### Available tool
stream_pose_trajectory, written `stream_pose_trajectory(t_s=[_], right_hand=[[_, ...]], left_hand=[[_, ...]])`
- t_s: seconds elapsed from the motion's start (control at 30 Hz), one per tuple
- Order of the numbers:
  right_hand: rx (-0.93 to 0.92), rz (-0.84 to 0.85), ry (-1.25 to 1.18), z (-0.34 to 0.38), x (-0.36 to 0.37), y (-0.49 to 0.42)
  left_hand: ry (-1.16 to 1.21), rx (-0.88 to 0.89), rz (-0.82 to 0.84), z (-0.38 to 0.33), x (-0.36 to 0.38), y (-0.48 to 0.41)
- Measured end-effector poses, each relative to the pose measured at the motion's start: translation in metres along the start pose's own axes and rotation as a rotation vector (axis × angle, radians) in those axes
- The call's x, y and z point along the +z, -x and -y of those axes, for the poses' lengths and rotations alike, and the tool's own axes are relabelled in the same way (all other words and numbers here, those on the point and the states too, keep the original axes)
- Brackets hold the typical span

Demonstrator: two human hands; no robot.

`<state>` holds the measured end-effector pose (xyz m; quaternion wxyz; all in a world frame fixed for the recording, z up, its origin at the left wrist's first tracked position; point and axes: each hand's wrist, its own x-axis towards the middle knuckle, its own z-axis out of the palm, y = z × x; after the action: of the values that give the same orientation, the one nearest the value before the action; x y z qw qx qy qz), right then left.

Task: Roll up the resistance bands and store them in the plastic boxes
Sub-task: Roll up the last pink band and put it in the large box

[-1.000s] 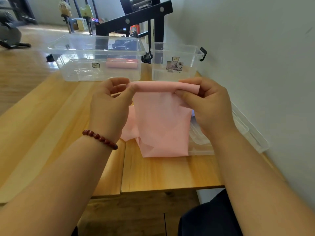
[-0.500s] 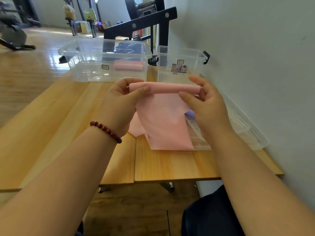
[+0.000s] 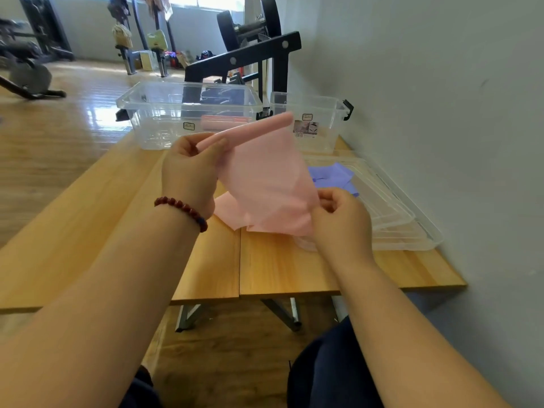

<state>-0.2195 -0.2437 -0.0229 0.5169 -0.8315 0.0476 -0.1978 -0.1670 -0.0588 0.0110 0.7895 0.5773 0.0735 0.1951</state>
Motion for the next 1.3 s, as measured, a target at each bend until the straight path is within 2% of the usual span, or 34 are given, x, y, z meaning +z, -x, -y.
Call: stream_pose_trajectory(t_s=[0.13,0.23,0.33,0.4,0.5,0.77,0.83,0.93,1.07,1.17,1.3], right_hand=[[0.091,0.095,-0.270,0.005,-0.002,-0.013],[0.069,0.143,-0.261,0.010,0.007,-0.018],[0.105,0.235,-0.351,0.016,0.020,-0.020],[0.068,0.283,-0.257,0.018,0.024,-0.022],[-0.051,0.220,-0.049,0.017,0.025,-0.029],[-0.052,0.099,0.054,0.003,0.007,-0.042],[-0.015,0.116,0.054,0.001,0.002,-0.046],[0.153,0.198,-0.158,0.006,0.000,-0.048],[0.364,0.386,-0.476,0.017,-0.001,-0.049],[0.430,0.462,-0.602,0.024,0.001,-0.050],[0.425,0.527,-0.722,0.031,0.009,-0.049]], left_hand=[[-0.011,0.017,-0.092,0.003,-0.016,-0.005],[0.012,-0.003,-0.093,0.008,-0.023,-0.003],[0.017,-0.023,-0.063,0.013,-0.027,-0.002],[0.014,-0.025,-0.070,0.016,-0.028,-0.002],[-0.026,0.017,-0.114,0.019,-0.033,-0.005],[-0.103,0.083,-0.272,0.020,-0.054,-0.021],[-0.112,0.093,-0.290,0.020,-0.056,-0.022],[-0.132,0.109,-0.296,0.019,-0.056,-0.020],[-0.123,0.099,-0.309,0.018,-0.057,-0.020],[-0.116,0.098,-0.314,0.017,-0.056,-0.020],[-0.100,0.096,-0.313,0.016,-0.057,-0.020]])
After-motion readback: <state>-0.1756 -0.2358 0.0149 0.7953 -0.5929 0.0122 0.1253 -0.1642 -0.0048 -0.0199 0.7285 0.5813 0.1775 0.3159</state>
